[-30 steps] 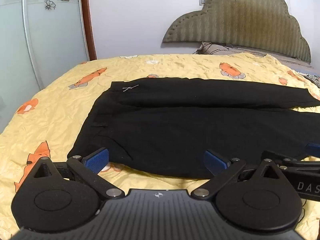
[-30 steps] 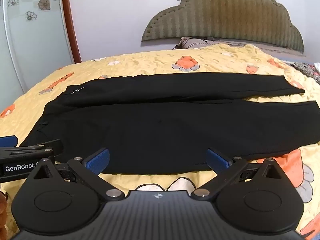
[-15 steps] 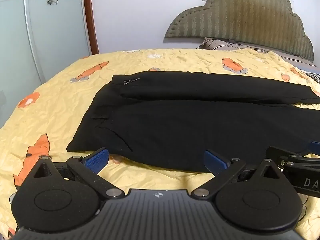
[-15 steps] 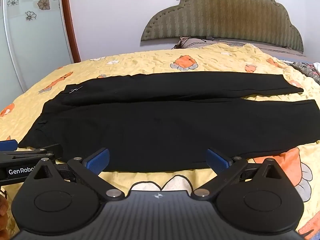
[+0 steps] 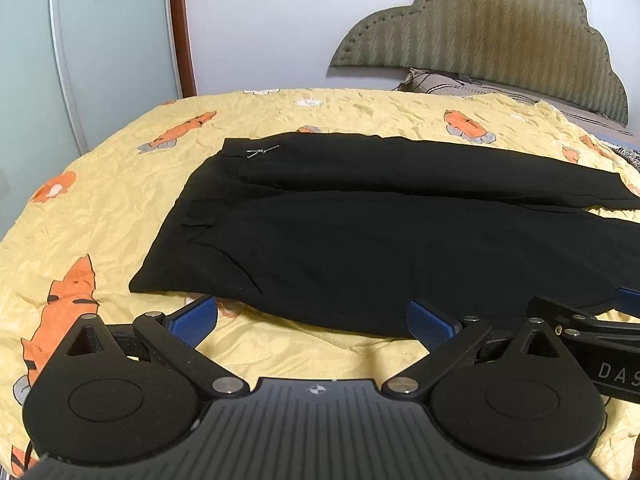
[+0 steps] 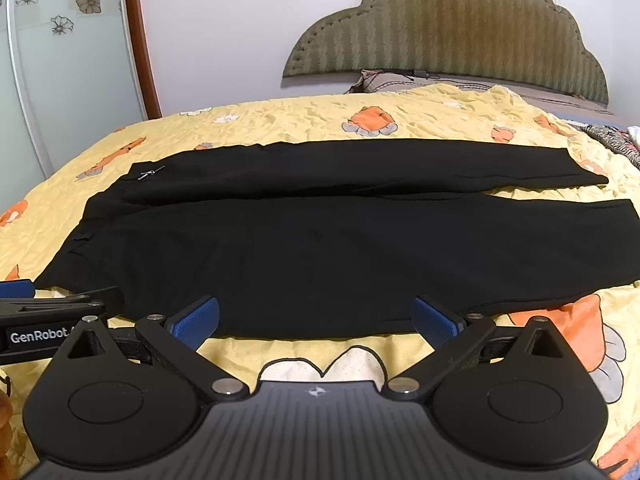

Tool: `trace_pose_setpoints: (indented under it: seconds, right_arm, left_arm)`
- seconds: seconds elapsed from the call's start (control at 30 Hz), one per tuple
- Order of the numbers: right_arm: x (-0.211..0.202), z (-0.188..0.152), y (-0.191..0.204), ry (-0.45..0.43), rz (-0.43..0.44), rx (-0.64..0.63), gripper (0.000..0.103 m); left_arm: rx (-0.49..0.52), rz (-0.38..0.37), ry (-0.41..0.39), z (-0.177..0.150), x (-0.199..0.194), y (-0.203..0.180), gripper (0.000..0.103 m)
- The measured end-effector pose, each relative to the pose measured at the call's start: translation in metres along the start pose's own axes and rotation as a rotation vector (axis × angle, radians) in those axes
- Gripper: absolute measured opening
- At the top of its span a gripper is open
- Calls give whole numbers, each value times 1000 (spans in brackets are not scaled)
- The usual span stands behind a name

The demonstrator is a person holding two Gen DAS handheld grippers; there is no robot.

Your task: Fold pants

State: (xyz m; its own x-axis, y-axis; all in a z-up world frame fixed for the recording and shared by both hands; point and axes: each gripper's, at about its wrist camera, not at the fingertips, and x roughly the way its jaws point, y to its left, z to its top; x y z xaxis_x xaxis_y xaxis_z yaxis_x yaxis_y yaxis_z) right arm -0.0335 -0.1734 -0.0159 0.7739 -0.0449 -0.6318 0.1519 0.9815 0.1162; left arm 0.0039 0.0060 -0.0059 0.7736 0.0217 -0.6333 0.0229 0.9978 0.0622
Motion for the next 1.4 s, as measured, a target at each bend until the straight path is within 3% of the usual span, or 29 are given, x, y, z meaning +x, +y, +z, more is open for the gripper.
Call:
trace_pose_setpoints:
  seconds: [0.5,0.77,1.07,1.4]
  right_arm:
    - [11,-1,-14,58,-27,59,103]
    - [12,0,-16,61,-25,70,103]
    - [12,0,-19,63,-23,76,103]
    - [12,-2,-19,69,-19,76,103]
  left_arm:
    - [6,-29,2,-2,-2,-2,103]
    - [20,-46,-41,-3,-8,-4,103]
    - [8,-112,-13,0,-7,-2,102]
    - [47,-84,-19,-2,-7,-7,102]
